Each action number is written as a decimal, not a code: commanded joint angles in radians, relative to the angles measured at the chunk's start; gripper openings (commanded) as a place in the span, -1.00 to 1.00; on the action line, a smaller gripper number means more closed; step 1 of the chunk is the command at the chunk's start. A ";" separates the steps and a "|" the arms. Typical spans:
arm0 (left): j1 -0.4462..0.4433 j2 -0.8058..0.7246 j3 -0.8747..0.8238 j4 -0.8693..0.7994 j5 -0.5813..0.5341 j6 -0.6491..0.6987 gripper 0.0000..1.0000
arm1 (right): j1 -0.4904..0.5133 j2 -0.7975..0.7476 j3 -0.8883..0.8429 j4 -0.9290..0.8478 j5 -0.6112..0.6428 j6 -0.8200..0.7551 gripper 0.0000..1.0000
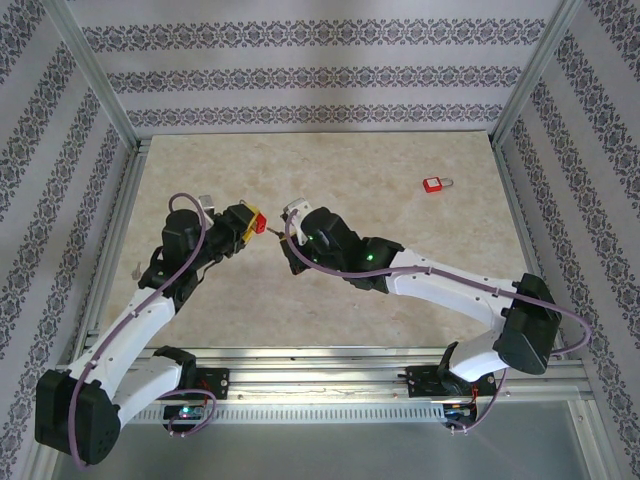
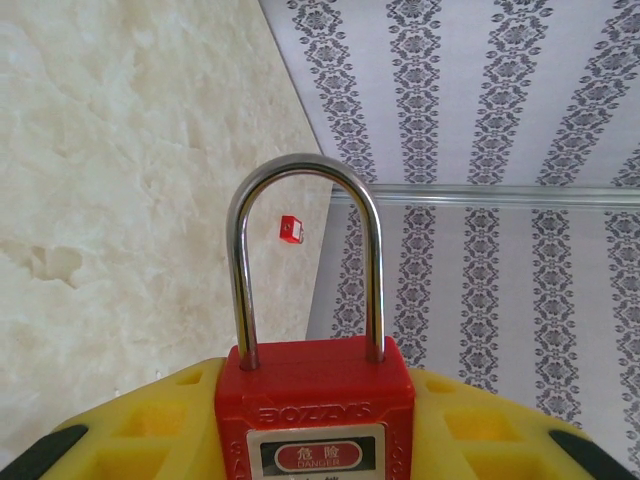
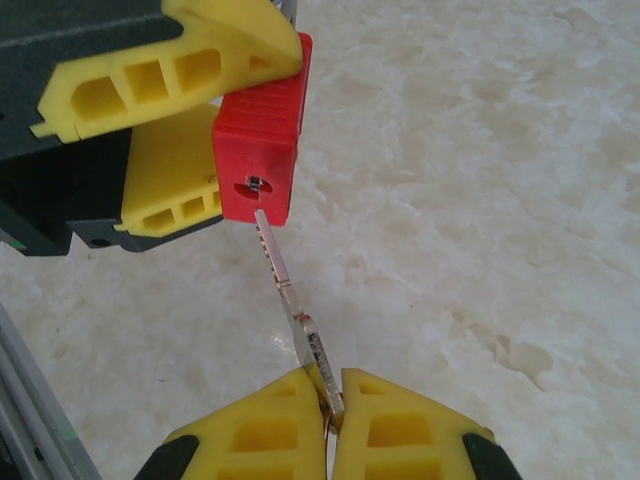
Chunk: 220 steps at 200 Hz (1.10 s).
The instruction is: Unlock with the key
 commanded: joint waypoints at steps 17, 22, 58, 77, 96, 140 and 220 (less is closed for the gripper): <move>-0.028 -0.012 -0.015 0.021 -0.041 -0.004 -1.00 | 0.010 0.022 0.025 0.027 0.004 0.014 -1.00; -0.030 -0.010 -0.015 0.021 -0.042 -0.005 -1.00 | 0.010 0.023 0.026 0.027 0.003 0.014 -1.00; -0.040 -0.005 -0.012 0.030 -0.056 -0.011 -1.00 | 0.010 0.034 0.019 0.035 -0.005 0.020 -1.00; -0.041 -0.009 -0.016 0.027 -0.068 -0.015 -1.00 | 0.010 0.035 0.010 0.044 -0.010 0.029 -1.00; -0.046 -0.009 -0.015 0.027 -0.068 -0.016 -1.00 | 0.010 0.036 0.003 0.047 -0.008 0.031 -1.00; -0.048 -0.017 -0.025 0.024 -0.089 -0.022 -1.00 | 0.012 0.040 -0.007 0.059 -0.018 0.045 -1.00; -0.048 -0.021 -0.036 0.038 -0.104 -0.044 -1.00 | 0.024 0.054 -0.036 0.069 -0.022 0.059 -1.00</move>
